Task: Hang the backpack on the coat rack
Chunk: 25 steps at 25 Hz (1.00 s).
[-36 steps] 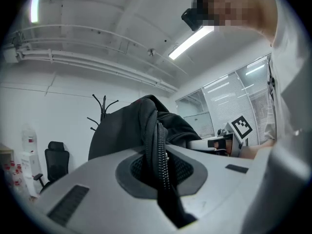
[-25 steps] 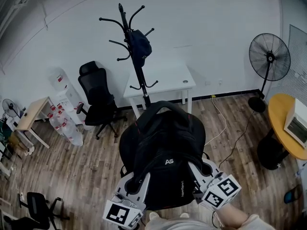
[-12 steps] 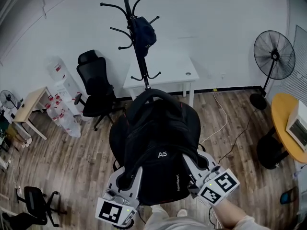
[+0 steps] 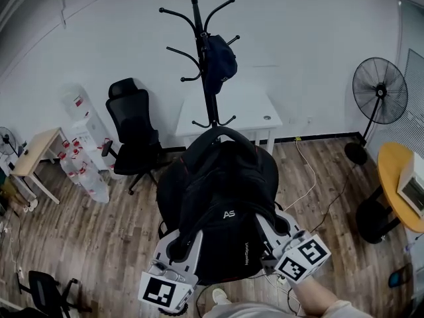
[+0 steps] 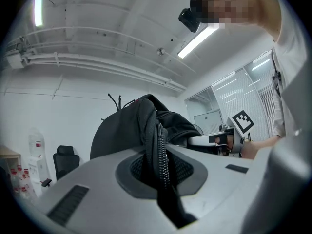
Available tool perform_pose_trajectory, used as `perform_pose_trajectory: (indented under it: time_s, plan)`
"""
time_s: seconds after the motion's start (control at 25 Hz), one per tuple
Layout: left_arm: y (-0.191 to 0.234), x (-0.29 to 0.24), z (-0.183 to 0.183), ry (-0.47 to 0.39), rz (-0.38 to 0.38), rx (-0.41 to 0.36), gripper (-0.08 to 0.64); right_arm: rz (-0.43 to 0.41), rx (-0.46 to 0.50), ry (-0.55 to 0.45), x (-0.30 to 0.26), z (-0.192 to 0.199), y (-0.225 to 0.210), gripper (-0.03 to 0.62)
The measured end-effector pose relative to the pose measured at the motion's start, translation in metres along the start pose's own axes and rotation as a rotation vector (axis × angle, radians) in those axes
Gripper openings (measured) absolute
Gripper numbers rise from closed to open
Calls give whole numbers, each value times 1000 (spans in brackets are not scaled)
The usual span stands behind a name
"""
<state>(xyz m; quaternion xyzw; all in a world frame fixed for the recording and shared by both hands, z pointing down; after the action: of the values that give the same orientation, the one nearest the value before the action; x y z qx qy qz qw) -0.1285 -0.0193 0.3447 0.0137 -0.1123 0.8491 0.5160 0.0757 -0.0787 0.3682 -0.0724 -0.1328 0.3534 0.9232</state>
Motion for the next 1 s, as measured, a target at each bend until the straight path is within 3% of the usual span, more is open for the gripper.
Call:
perform_pose_trajectory:
  time_s: [0.44,1.0]
  plan:
    - [86,-25,17,-9,98,20,31,111,31,-16,-73,10,8,34]
    - [111,-49,19,1,157,75,31,171,62,6,-101,6,0,34]
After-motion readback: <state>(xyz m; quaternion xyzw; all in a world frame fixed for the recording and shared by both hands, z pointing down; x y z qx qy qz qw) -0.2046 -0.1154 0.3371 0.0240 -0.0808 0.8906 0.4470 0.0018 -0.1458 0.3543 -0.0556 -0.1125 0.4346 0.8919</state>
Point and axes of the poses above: the fingertips, and each gripper's own axes: x backward along the fingers, y to its left, z out of its underside, the point moved 6 cm from there along x, backward along the fingers, and after that the axes turned 3 degrees about -z, right-handed, at the moved point
